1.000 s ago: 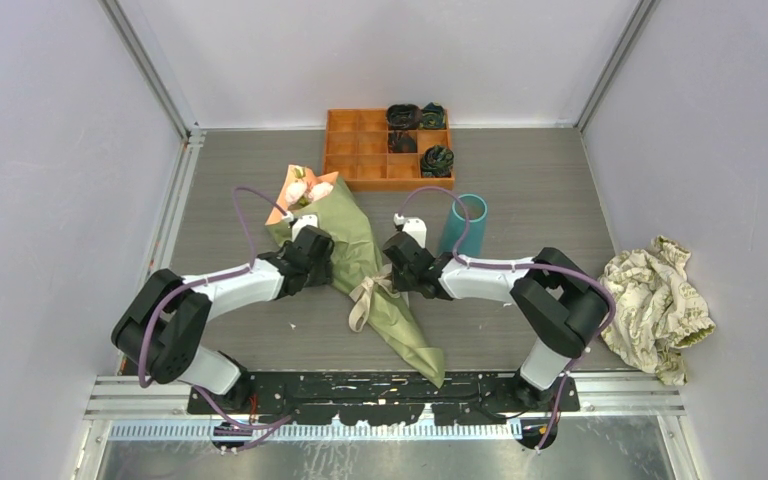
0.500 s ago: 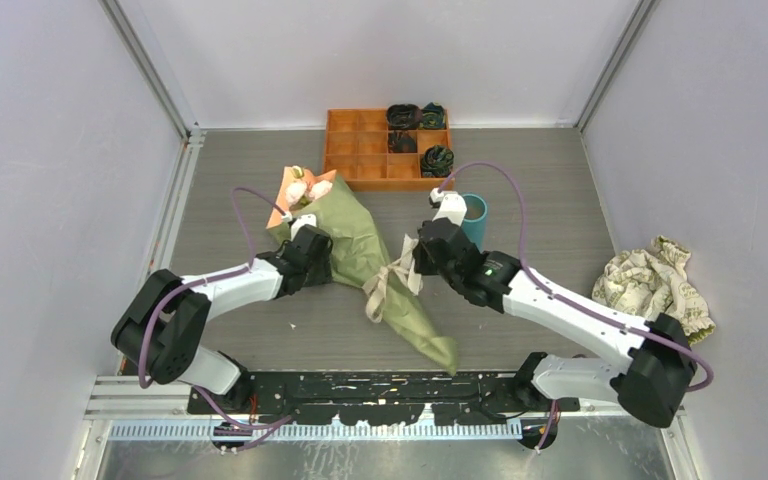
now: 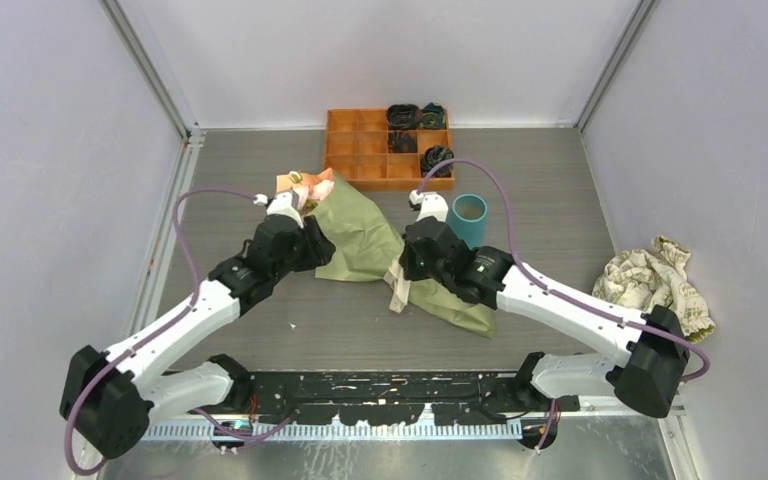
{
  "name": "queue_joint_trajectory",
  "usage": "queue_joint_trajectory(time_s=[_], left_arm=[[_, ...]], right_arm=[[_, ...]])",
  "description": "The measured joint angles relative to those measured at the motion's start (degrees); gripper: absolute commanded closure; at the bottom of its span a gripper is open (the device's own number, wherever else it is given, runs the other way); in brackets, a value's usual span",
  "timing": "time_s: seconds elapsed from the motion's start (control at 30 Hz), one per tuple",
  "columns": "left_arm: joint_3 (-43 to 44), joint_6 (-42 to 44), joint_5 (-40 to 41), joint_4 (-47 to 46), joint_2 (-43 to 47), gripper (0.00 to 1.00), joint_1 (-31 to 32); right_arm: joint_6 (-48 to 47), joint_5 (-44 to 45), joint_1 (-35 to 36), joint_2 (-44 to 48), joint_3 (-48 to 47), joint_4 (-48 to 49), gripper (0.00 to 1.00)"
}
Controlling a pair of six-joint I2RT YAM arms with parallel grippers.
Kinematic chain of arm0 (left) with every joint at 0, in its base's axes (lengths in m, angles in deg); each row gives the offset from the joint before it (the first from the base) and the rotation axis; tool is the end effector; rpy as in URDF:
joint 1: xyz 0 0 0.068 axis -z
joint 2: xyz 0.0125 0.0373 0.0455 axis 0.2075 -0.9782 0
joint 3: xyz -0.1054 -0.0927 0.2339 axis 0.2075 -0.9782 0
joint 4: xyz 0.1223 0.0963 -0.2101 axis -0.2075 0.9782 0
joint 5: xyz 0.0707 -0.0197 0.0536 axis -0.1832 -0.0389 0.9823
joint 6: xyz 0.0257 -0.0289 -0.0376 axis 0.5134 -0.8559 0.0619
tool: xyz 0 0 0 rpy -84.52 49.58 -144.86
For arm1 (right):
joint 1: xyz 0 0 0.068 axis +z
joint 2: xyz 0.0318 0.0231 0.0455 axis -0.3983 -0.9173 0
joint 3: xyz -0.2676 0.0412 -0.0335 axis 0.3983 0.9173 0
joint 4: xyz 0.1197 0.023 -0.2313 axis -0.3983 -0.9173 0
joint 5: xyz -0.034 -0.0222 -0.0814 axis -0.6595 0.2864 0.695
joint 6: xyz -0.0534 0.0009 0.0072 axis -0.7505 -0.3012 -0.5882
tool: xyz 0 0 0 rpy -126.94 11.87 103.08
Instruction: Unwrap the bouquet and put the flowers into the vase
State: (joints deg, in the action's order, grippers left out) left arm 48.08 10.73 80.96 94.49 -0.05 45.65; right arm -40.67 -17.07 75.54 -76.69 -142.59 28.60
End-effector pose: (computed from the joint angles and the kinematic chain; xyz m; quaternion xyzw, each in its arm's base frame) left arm 0.1998 -0.1256 0.2472 -0.0878 0.8827 -0.2081 0.4121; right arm 0.1701 0.2003 0.2894 -0.0797 0.8923 0.1812 0.4058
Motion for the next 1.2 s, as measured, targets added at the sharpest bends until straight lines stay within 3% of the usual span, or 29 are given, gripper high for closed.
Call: queue_joint_trajectory(time_s=[0.1, 0.43, 0.9, 1.2], left_arm=[[2.5, -0.4, -1.4, -1.0, 1.7, 0.50, 0.0], [-0.1, -4.4, -7.3, -8.7, -11.0, 0.51, 0.1], [-0.2, -6.5, -7.7, -13.3, -21.2, 0.53, 0.3], [3.3, -6.8, -7.8, -17.2, -28.5, 0.53, 0.3]], right_arm=[[-0.3, 0.1, 2.9, -1.5, -2.6, -0.4, 0.99], [-0.7, 0.4, 13.0, -10.7, -10.8, -0.2, 0.99], [-4.9, 2.6, 14.9, -12.9, -21.7, -4.5, 0.99], [-9.1, 5.9, 16.5, -8.9, -28.3, -8.0, 0.99]])
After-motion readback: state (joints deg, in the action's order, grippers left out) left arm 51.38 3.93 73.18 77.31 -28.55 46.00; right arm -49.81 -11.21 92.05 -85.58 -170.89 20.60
